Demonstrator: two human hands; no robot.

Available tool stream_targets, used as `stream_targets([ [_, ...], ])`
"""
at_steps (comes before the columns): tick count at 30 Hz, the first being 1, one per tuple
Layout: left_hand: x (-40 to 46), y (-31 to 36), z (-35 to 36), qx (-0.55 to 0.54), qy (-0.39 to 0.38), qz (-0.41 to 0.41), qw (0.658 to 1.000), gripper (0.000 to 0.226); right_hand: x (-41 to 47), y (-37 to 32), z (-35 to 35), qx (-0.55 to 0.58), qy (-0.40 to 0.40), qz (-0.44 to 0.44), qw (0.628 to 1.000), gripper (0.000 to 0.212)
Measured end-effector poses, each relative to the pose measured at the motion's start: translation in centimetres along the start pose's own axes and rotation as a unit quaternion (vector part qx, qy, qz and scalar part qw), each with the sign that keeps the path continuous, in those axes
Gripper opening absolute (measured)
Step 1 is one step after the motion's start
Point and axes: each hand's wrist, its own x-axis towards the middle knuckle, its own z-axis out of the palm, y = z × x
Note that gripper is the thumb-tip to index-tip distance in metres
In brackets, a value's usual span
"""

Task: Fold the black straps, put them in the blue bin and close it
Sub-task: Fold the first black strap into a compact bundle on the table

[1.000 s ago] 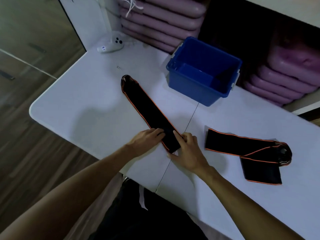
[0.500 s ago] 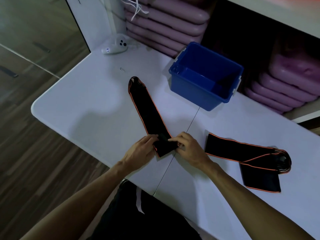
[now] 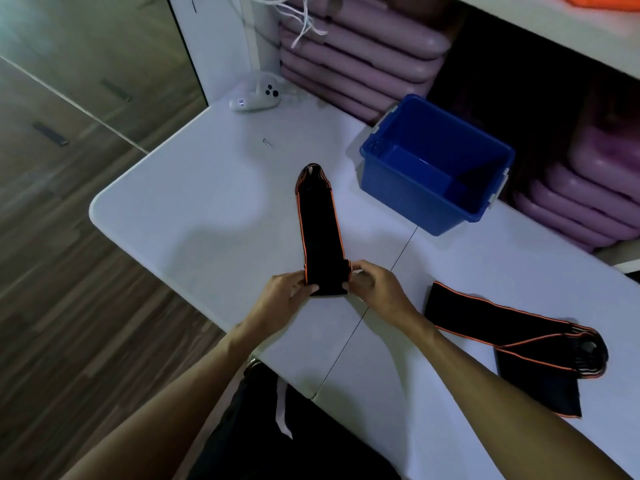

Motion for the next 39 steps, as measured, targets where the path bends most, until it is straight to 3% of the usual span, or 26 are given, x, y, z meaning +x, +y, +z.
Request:
stream_targets([
  [3, 1.1, 0.2, 0.2, -0.016, 0.002, -0.080, 0.997, 0.017, 0.9, -0.2, 0.6, 0.017, 0.019, 0.043, 0.999, 0.009],
  [6, 1.9, 0.6, 0.2, -0.025, 0.013, -0.144, 0.989, 0.017, 1.3, -0.3, 1.3, 0.018, 0.038, 0.045, 0.998, 0.017],
  [11, 2.0, 1.0, 0.9, -0.019, 0.052, -0.182, 0.982, 0.033, 1.5, -0.5, 2.1, -0.005, 0.073, 0.058, 0.996, 0.039],
  [17, 1.8, 1.4, 0.8, 0.135, 0.039, -0.109, 0.984, 0.056, 1.1, -0.8, 3.2, -0.056, 0.079, 0.020, 0.995, 0.067],
  [20, 1.5, 1.1, 0.7, 0.212, 0.067, -0.036, 0.974, 0.063, 1.1, -0.6, 3.7, -0.142, 0.062, -0.010, 0.988, 0.074],
  [24, 2.1, -0.3, 0.9, 0.263, 0.057, 0.048, 0.962, 0.059, 0.7, -1.0, 3.7, -0.332, 0.079, 0.002, 0.940, 0.070],
  [27, 2.5, -1.1, 1.1, 0.332, 0.036, 0.067, 0.940, 0.054, 0.9, -0.3, 3.8, -0.429, 0.094, -0.020, 0.898, 0.073],
  [32, 3.6, -1.4, -0.4, 0.362, 0.016, 0.145, 0.921, 0.055, 1.7, 0.8, 2.3, -0.460, 0.061, -0.103, 0.880, 0.067],
  [36, 3.6, -1.7, -0.8, 0.327, 0.001, 0.193, 0.925, 0.039, 1.6, 1.1, 1.6, -0.429, 0.055, -0.162, 0.887, 0.062],
  [39, 3.4, -2.0, -1.4, 0.295, -0.040, 0.202, 0.933, 0.050, 1.5, 1.3, 1.7, -0.405, 0.037, -0.185, 0.894, 0.053],
])
